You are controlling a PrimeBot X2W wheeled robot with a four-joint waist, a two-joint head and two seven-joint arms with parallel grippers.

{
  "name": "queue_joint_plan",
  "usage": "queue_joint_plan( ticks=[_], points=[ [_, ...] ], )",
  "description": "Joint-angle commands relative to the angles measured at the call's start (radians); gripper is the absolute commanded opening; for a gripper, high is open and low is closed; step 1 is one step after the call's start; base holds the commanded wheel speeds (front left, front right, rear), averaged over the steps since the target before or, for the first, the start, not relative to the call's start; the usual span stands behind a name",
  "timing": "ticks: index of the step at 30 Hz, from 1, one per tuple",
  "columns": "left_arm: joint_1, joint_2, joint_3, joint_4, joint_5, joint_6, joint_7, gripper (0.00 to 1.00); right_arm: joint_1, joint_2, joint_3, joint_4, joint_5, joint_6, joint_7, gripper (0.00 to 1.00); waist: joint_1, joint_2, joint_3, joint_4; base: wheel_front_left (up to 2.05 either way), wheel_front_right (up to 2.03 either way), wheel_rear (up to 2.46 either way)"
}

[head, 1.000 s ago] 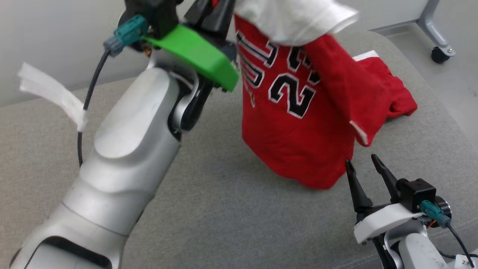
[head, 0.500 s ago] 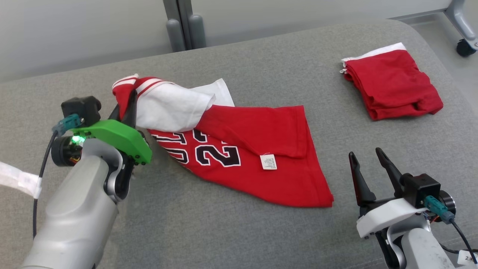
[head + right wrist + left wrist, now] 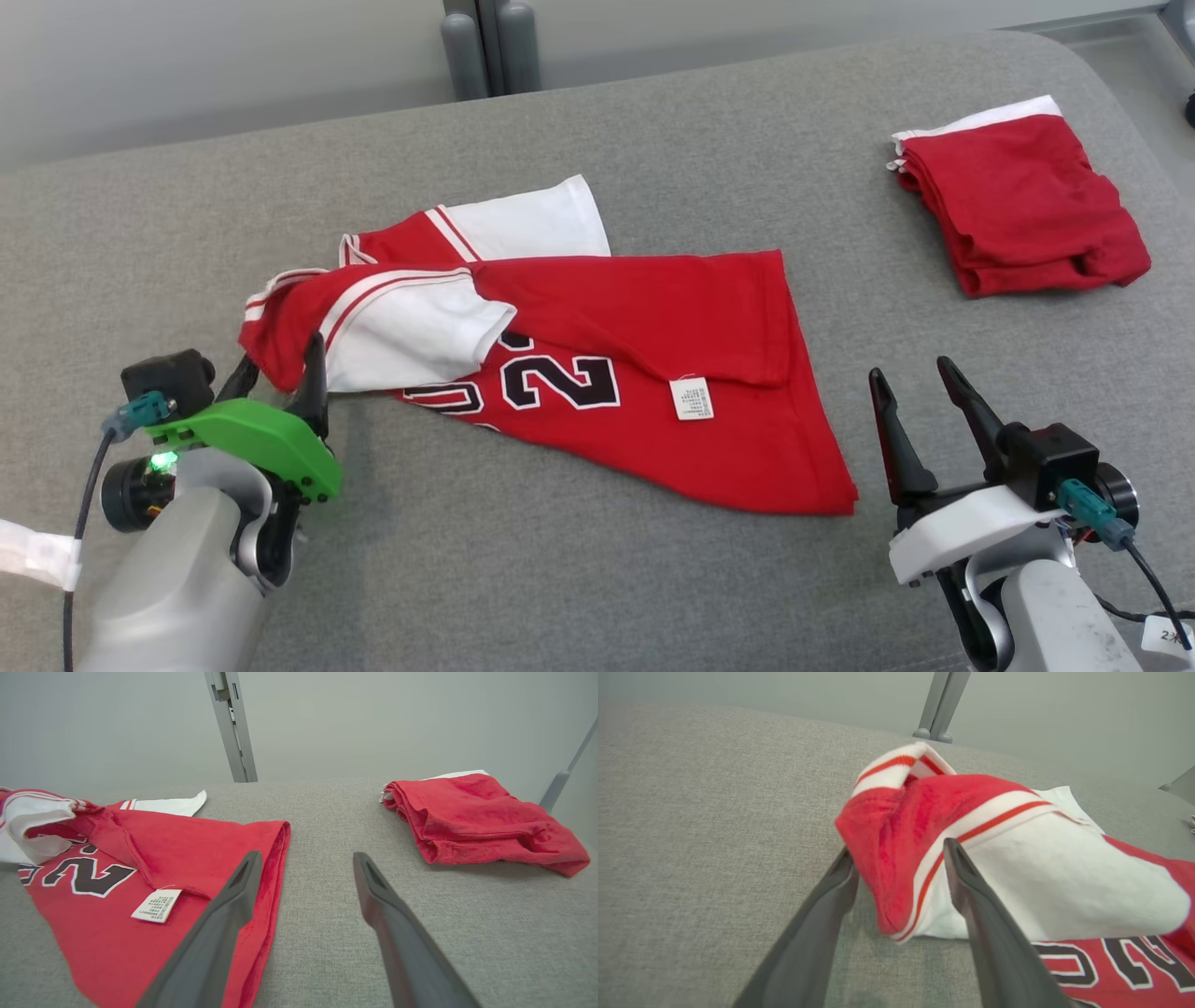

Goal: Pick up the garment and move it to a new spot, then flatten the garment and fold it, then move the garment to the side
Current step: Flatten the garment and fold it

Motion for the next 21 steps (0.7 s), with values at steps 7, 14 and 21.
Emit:
queue_joint_plan(
  ticks=[7,14,21],
  points=[
    [0.015,0.024,0.023,-0.004,0.009,-0.005,-0.019,1.00,-0.013,-0.004,-0.005,0.001,-0.016,-0.002,-0.005,1.00,0.0000,0.0000,0.000,0.015,0.00,0.00,0.00],
    [0.082,0.020,0.083,-0.141,0.076,0.011,-0.027,1.00,0.013,-0.004,-0.013,0.011,-0.020,-0.002,-0.005,1.00,0.0000,0.0000,-0.038,0.031,0.00,0.00,0.00],
    [0.266,-0.047,0.191,-0.380,0.246,0.047,-0.026,1.00,0.038,-0.004,-0.021,0.010,-0.027,-0.002,-0.005,1.00,0.0000,0.0000,-0.094,0.041,0.00,0.00,0.00]
  ],
)
